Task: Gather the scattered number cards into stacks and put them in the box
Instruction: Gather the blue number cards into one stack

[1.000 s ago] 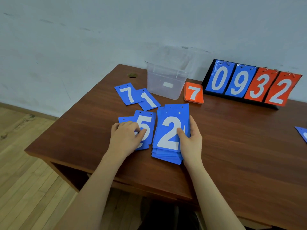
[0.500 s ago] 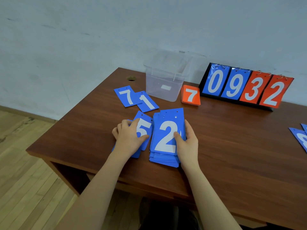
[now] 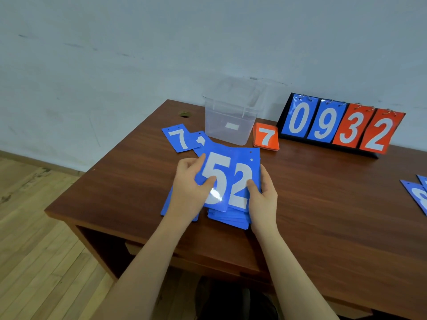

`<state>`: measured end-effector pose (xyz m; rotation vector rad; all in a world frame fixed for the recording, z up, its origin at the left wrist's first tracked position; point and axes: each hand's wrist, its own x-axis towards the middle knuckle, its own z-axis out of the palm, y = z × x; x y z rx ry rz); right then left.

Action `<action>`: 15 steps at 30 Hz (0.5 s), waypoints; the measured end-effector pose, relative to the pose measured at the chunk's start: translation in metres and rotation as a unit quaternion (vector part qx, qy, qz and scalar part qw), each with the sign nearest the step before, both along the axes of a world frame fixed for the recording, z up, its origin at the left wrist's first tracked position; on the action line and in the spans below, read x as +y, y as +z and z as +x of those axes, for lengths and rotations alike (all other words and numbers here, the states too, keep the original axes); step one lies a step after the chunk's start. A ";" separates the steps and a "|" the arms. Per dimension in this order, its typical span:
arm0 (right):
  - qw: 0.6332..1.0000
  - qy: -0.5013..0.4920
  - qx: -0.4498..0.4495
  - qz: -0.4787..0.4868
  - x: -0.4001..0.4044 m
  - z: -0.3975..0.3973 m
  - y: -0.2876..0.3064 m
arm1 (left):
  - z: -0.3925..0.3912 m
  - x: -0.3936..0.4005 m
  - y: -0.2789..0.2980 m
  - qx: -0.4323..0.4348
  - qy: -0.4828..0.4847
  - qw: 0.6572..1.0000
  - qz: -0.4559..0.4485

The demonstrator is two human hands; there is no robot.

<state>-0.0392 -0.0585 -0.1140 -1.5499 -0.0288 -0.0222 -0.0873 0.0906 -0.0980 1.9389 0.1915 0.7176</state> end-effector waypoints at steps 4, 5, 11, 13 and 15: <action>0.999 0.027 -0.010 0.041 0.003 -0.007 0.005 | 0.006 -0.017 -0.011 0.004 0.017 0.992 0.127; 0.998 0.033 -0.014 0.045 0.003 -0.008 0.007 | 0.007 -0.020 -0.013 0.012 0.019 0.989 0.147; 0.999 0.012 -0.044 0.004 -0.002 -0.008 0.006 | -0.001 -0.013 -0.013 0.049 0.103 0.980 0.161; 0.999 0.004 -0.037 0.005 -0.007 -0.005 0.006 | -0.005 0.003 -0.017 0.165 0.137 0.958 0.188; 0.999 0.002 -0.032 -0.002 -0.009 -0.004 0.005 | -0.009 0.016 -0.022 0.298 0.134 0.918 0.223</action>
